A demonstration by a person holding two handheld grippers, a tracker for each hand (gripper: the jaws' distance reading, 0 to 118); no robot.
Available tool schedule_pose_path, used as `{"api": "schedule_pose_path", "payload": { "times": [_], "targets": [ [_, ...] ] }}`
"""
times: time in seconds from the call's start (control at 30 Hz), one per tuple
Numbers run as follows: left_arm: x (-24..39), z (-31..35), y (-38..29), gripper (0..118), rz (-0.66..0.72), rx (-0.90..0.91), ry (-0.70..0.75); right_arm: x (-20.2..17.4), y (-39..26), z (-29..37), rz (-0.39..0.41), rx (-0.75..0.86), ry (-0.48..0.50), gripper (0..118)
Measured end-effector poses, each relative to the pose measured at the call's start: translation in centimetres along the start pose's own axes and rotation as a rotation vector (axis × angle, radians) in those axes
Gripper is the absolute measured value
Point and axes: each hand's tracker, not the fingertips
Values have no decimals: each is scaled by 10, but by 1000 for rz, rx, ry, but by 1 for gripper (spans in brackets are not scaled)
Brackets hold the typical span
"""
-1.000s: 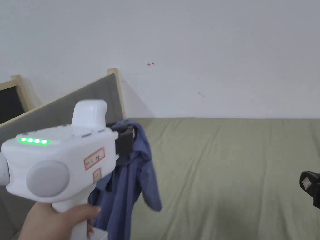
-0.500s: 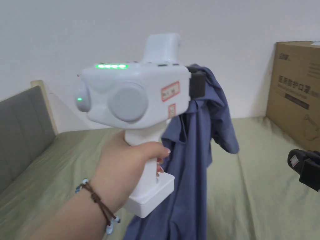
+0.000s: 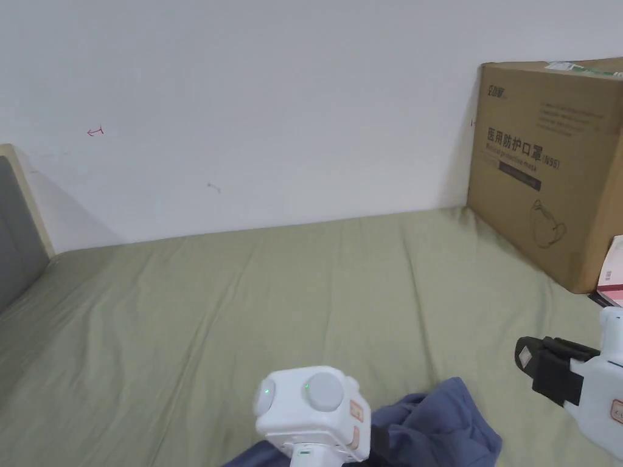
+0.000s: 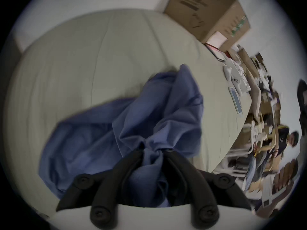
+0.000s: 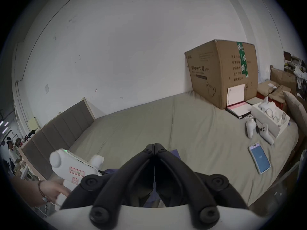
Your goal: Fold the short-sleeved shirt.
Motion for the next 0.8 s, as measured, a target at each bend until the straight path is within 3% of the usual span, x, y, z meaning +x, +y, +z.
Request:
{"api": "schedule_pose_path", "payload": {
  "times": [0.07,0.1,0.3,0.37,0.5,0.57,0.6,0.63,0.67,0.7,0.73,0.8],
  "targets": [
    [-12,10,-1,92,48,26,-8,-4,0,-2,3,-5,7,0],
    [-14,18,0,107,50,48,-9,-4,1,-2,6,-7,12,0],
    [-37,130,-9,105,47,386,-65,-22,6,-2,35,13,47,0],
    [-47,176,-34,105,28,593,-11,-29,7,2,46,40,69,0],
    [-64,225,-112,104,-11,1009,236,-42,3,11,81,120,96,0],
    [-72,227,-150,97,28,1159,352,-47,-3,16,105,179,95,0],
    [-76,227,-163,86,46,1177,392,-49,-5,18,110,193,90,0],
    [-80,227,-176,70,61,1195,424,-53,-9,21,115,217,83,0],
    [-84,225,-187,47,84,1202,465,-55,-13,23,116,254,79,0],
    [-88,223,-192,13,113,1194,504,-57,-17,25,119,273,75,0],
    [-93,221,-197,2,136,1182,522,-58,-19,27,122,283,71,0],
    [-104,219,-208,2,158,1178,486,-63,-22,27,131,288,61,0]
  ]
}}
